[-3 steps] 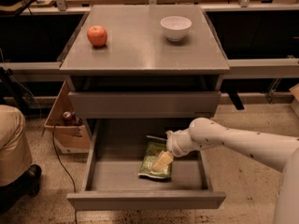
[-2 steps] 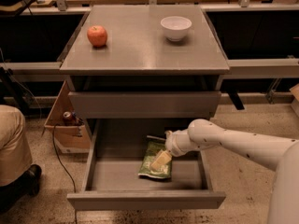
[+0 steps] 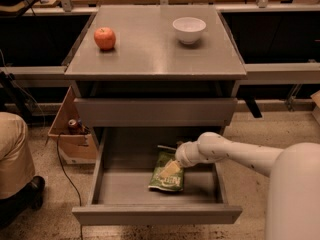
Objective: Pick green jalapeno chip bag from middle drawer and place on counter
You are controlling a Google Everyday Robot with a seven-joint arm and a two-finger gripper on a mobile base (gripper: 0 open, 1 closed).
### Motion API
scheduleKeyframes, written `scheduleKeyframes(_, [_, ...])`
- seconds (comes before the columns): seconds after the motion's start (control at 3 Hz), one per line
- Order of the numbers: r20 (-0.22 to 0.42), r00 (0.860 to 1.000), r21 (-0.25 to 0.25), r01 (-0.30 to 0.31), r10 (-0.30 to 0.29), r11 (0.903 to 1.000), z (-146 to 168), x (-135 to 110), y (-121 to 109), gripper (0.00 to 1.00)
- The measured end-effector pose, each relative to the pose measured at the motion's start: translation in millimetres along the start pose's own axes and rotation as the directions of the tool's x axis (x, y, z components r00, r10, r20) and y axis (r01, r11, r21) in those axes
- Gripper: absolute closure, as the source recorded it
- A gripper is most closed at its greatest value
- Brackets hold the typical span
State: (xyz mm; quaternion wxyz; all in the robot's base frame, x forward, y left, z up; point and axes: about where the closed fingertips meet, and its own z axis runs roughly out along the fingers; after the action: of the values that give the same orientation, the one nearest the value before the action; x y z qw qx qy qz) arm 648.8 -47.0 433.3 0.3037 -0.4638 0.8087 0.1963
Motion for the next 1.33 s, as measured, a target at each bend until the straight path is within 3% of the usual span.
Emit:
scheduleKeyframes(0.67, [0.019,0.999,0.023,-0.049,0.049,0.9985,49.7,28.8,-25.0,0.02])
scheduleKeyframes(1.33, [0.042,0.998,0.029,-0.056,0.055,0.9980,64.9,29.5,-34.1,0.48])
